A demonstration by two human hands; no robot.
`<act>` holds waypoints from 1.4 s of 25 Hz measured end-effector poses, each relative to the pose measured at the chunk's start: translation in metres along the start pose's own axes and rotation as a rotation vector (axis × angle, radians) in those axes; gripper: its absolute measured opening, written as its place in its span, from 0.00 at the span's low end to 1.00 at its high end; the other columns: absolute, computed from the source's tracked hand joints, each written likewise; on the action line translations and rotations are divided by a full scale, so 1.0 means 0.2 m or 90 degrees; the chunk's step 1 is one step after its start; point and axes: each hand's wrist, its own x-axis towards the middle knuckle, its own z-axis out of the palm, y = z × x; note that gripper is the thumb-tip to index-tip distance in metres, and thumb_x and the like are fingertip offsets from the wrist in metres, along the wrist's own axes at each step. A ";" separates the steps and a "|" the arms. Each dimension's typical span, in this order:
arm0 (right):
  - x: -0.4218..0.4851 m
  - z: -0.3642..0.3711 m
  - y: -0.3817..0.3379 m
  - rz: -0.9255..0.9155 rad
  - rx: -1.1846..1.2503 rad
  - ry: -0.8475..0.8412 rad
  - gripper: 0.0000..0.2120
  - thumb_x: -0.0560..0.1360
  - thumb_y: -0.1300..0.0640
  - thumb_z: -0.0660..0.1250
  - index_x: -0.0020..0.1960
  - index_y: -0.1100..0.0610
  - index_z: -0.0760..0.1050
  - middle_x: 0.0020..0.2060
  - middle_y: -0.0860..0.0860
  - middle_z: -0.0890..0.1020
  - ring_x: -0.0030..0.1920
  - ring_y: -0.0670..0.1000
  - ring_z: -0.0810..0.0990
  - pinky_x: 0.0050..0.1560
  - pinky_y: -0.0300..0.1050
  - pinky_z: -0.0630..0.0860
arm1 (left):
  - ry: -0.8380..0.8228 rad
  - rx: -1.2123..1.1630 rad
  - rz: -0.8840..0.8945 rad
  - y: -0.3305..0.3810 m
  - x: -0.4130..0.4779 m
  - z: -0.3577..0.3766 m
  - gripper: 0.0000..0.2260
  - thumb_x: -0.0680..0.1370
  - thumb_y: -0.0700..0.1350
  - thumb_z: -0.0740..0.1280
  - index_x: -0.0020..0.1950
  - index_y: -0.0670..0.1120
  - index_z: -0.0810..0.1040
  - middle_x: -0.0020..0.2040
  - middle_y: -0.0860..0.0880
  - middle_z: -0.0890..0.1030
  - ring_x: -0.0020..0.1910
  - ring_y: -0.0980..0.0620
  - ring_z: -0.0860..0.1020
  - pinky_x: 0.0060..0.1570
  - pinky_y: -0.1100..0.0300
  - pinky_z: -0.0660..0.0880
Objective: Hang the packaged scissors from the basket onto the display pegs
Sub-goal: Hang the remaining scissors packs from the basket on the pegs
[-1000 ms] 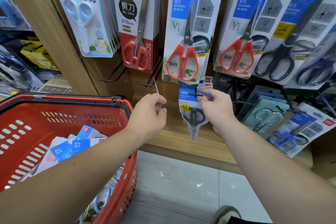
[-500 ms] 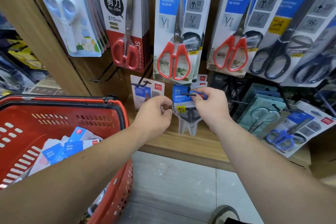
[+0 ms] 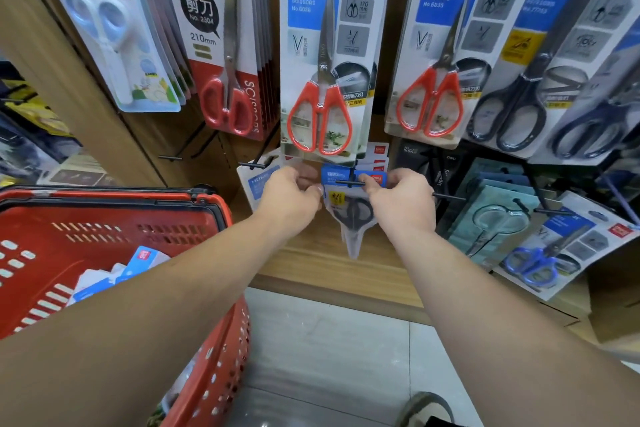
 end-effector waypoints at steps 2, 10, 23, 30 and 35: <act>-0.02 0.02 -0.01 0.060 0.009 -0.027 0.17 0.77 0.39 0.72 0.53 0.52 0.77 0.48 0.49 0.82 0.46 0.52 0.80 0.44 0.47 0.74 | -0.025 0.016 0.020 0.01 -0.04 -0.04 0.06 0.82 0.39 0.69 0.58 0.47 0.80 0.47 0.45 0.85 0.47 0.46 0.86 0.49 0.50 0.84; -0.43 0.20 -0.12 -0.096 -0.179 -0.279 0.22 0.74 0.38 0.72 0.31 0.54 0.78 0.30 0.49 0.82 0.44 0.55 0.85 0.52 0.51 0.82 | -0.031 0.106 0.163 -0.13 -0.49 -0.68 0.09 0.81 0.36 0.70 0.52 0.50 0.84 0.39 0.51 0.84 0.39 0.42 0.85 0.43 0.52 0.82; -0.92 0.77 -0.42 -0.571 -0.367 -0.489 0.15 0.77 0.40 0.70 0.38 0.50 0.77 0.34 0.44 0.81 0.41 0.48 0.80 0.47 0.54 0.81 | -0.042 0.394 -0.262 -1.07 -0.62 -1.38 0.14 0.82 0.50 0.69 0.60 0.40 0.80 0.51 0.40 0.81 0.58 0.39 0.82 0.52 0.56 0.73; -0.81 1.00 -0.43 -0.456 -0.366 -0.547 0.11 0.78 0.45 0.71 0.40 0.49 0.81 0.38 0.44 0.84 0.44 0.47 0.81 0.49 0.53 0.81 | -0.005 0.379 -0.296 -1.19 -0.39 -1.21 0.32 0.72 0.64 0.77 0.66 0.48 0.73 0.61 0.46 0.77 0.61 0.44 0.77 0.59 0.52 0.76; -0.78 1.09 -0.40 -0.359 -0.302 -0.556 0.12 0.79 0.49 0.71 0.39 0.53 0.82 0.40 0.47 0.85 0.45 0.50 0.82 0.50 0.51 0.80 | 0.020 0.072 -0.349 -1.24 -0.34 -1.16 0.17 0.72 0.50 0.82 0.53 0.45 0.80 0.41 0.47 0.84 0.37 0.52 0.82 0.40 0.56 0.81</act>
